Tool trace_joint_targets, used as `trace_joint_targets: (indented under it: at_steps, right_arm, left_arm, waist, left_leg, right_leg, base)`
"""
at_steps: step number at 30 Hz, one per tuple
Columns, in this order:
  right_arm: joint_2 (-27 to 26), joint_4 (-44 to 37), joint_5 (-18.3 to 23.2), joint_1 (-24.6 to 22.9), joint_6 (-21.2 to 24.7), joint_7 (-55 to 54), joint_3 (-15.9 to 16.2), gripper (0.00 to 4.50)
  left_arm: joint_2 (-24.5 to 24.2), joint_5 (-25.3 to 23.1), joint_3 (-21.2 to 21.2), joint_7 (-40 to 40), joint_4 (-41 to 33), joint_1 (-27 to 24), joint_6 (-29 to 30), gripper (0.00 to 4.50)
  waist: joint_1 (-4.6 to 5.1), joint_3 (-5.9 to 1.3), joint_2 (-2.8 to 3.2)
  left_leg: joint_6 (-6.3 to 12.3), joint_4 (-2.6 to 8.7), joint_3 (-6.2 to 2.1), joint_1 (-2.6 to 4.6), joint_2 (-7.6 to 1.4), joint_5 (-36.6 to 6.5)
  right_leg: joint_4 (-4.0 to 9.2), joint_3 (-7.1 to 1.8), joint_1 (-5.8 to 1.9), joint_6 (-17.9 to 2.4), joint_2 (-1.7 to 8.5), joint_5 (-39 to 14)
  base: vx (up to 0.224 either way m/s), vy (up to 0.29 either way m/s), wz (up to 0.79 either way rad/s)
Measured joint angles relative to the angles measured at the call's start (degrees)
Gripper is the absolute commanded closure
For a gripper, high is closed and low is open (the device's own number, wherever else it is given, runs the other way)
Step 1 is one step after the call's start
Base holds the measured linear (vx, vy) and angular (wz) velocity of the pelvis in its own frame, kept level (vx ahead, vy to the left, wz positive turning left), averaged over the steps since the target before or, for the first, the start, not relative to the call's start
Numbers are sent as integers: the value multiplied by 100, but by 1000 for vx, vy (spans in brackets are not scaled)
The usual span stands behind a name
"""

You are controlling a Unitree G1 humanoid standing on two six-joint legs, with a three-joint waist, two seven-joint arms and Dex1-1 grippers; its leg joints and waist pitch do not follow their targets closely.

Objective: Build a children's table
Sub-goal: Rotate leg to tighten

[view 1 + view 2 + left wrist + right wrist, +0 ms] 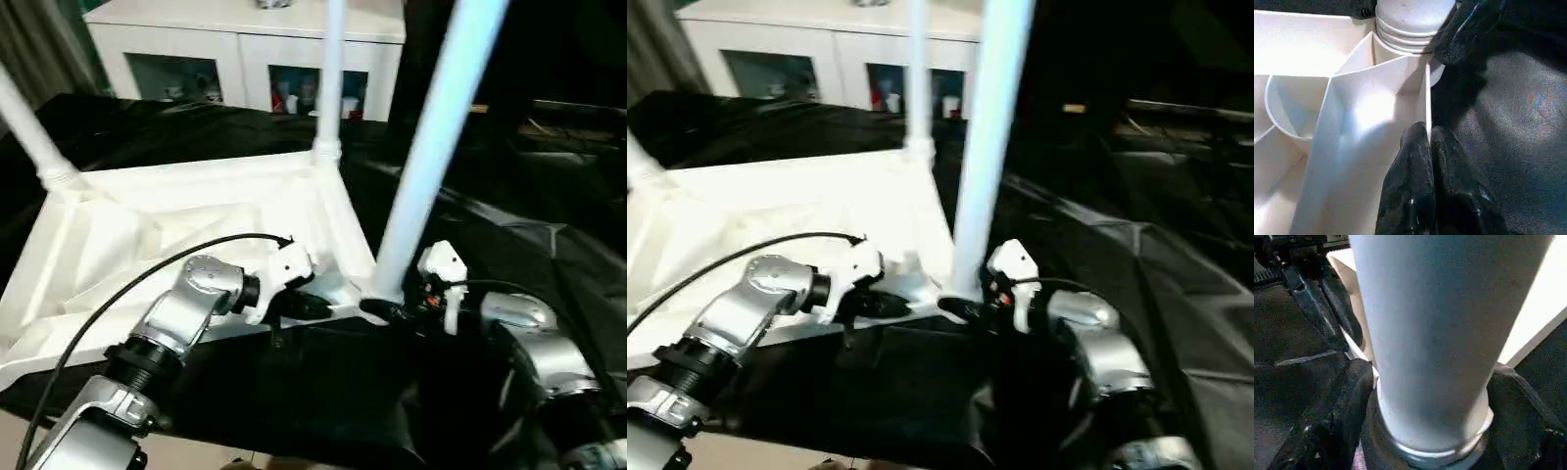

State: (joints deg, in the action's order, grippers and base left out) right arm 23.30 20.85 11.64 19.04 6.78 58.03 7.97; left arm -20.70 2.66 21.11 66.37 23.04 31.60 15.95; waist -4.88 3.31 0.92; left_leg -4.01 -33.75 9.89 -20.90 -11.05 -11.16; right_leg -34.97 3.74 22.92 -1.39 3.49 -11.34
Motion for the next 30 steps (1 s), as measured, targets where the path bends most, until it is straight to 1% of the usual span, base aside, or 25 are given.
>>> trace_joint_targets:
  at_steps: [2,3,4,5,6,7,13,19,22,24,26,28,30]
  right_arm:
    - [1,1,0,-2,1,50,2,130]
    - [4,1,0,-1,3,76,2,130]
    - [12,1,0,-1,4,92,4,144]
    - [12,1,0,-1,5,106,7,144]
    - [12,1,0,-1,6,115,8,164]
    - [12,1,0,0,7,116,10,168]
    - [15,1,0,-1,12,131,22,179]
    - [-9,0,1,-21,9,123,13,179]
    - [-111,22,-11,-40,13,-79,-30,179]
    - [-332,189,-49,-13,0,-513,-116,179]
    - [-558,425,-143,127,12,-1085,-254,179]
    - [-963,671,-255,230,-7,-1972,-473,179]
    - [-1308,894,-368,386,-3,-2890,-627,180]
  left_arm:
    - [-28,1,0,29,-52,-25,2,450]
    - [-46,1,0,51,-89,-38,11,450]
    - [-56,2,0,68,-107,-49,18,450]
    - [-62,1,0,70,-128,-57,36,450]
    - [-65,1,0,73,-140,-59,56,450]
    - [-66,1,0,75,-140,-59,59,450]
    - [-79,1,0,92,-145,-64,60,450]
    - [-89,1,-3,93,-176,-83,89,450]
    - [-18,-6,-15,-23,-163,-82,123,450]
    - [133,-32,-94,-307,18,-38,139,450]
    - [318,-135,-139,-669,254,96,146,450]
    - [628,-234,-227,-1182,625,278,169,450]
    - [883,-301,-285,-1677,959,473,271,450]
  waist:
    - [-7,0,0]
    - [-7,0,0]
    - [-9,0,0]
    - [-9,0,0]
    - [-9,0,0]
    - [-9,0,0]
    - [-10,0,0]
    - [-10,-1,0]
    - [-9,-1,-1]
    - [0,-4,-3]
    - [20,-9,-10]
    - [46,-12,-16]
    - [87,-12,-15]
  left_leg:
    - [0,3,-1,-3,-3,0]
    - [0,3,-1,-6,-4,0]
    - [0,3,-1,-7,-4,0]
    - [0,2,-1,-8,-4,0]
    - [0,1,-1,-9,-4,0]
    - [0,0,0,-9,-4,0]
    - [0,-1,-1,-8,-4,1]
    - [1,-1,-1,-8,-4,1]
    - [1,-9,-1,-6,-4,1]
    - [0,-16,-1,-3,-4,2]
    - [2,-24,-1,11,-3,5]
    - [2,-25,-1,62,-3,5]
    - [2,-24,-1,91,0,5]
  right_leg:
    - [0,3,3,1,-2,0]
    - [-1,4,8,1,-2,-1]
    - [-1,4,9,1,-2,0]
    - [0,4,9,1,-2,0]
    - [0,4,9,1,-2,0]
    - [0,4,8,0,-2,0]
    - [-4,4,8,0,-2,0]
    - [-4,4,8,0,-2,0]
    - [-8,3,2,0,-2,1]
    - [-12,1,-17,-4,-2,7]
    - [-14,0,-29,-7,-2,15]
    - [-8,-1,-51,4,-1,11]
    - [0,-1,-76,21,1,2]
  base:
    - [0,0,0]
    - [0,0,0]
    - [0,0,0]
    - [0,0,0]
    - [0,0,0]
    - [0,0,0]
    - [0,0,0]
    - [0,0,0]
    - [0,0,0]
    - [0,0,0]
    - [0,0,0]
    - [0,0,0]
    - [0,0,0]
